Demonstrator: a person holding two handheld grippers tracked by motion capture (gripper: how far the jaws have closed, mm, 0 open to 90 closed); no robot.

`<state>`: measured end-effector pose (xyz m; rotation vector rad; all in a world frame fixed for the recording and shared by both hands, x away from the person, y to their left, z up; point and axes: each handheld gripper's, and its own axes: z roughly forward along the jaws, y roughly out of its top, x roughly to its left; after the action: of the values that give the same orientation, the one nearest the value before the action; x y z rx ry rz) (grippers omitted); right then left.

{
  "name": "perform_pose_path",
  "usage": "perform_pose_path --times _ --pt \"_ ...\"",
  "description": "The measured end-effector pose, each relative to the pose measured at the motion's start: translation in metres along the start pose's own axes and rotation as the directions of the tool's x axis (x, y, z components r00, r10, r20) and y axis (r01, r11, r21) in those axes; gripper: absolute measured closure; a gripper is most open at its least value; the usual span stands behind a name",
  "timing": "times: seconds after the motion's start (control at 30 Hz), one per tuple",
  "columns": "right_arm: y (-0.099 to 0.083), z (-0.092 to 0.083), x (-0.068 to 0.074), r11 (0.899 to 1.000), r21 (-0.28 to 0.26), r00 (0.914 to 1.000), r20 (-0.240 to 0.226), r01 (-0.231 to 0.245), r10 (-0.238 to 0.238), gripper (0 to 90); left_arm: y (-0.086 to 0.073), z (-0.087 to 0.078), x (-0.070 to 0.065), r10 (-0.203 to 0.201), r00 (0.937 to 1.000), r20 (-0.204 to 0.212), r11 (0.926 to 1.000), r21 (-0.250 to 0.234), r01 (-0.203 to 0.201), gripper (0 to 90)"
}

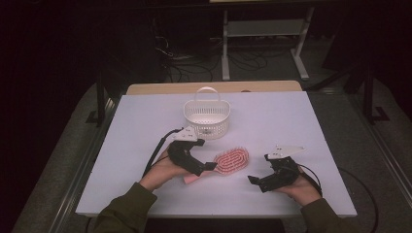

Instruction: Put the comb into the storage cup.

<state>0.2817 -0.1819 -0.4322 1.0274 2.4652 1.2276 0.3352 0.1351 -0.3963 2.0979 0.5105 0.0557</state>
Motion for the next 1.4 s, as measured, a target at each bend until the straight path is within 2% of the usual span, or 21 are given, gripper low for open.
perform_pose_path --times 0.17,0.5,0.7,0.77,1.1,1.4 --pt "0.000 0.000 0.000 1.000 0.003 1.0000 -0.001 0.003 -0.003 0.0 0.002 0.006 -0.002 0.010 1.0000 0.000 0.9999 0.009 -0.010 0.0" --pt "-0.001 -0.001 0.001 1.000 0.002 1.0000 0.001 0.001 -0.001 0.0 0.001 0.012 -0.004 0.017 0.9993 -0.033 0.9993 0.034 -0.015 0.6" --pt "-0.001 -0.001 0.000 1.000 0.000 1.0000 0.003 0.000 0.000 0.0 -0.001 0.013 -0.004 0.024 0.9982 -0.055 0.9983 0.054 -0.021 7.6" --pt "-0.001 -0.001 0.000 1.000 0.002 1.0000 0.003 0.002 -0.002 0.0 -0.002 0.012 -0.003 0.027 0.9979 -0.058 0.9981 0.056 -0.024 14.7" --pt "-0.001 -0.001 0.000 1.000 0.002 1.0000 0.003 0.001 -0.001 0.0 -0.005 0.015 -0.005 0.040 0.9964 -0.074 0.9955 0.089 -0.034 24.5" --pt "-0.001 -0.002 0.000 1.000 0.003 1.0000 0.002 0.002 -0.002 0.0 -0.007 0.019 -0.008 0.059 0.9948 -0.083 0.9890 0.140 -0.047 30.5"
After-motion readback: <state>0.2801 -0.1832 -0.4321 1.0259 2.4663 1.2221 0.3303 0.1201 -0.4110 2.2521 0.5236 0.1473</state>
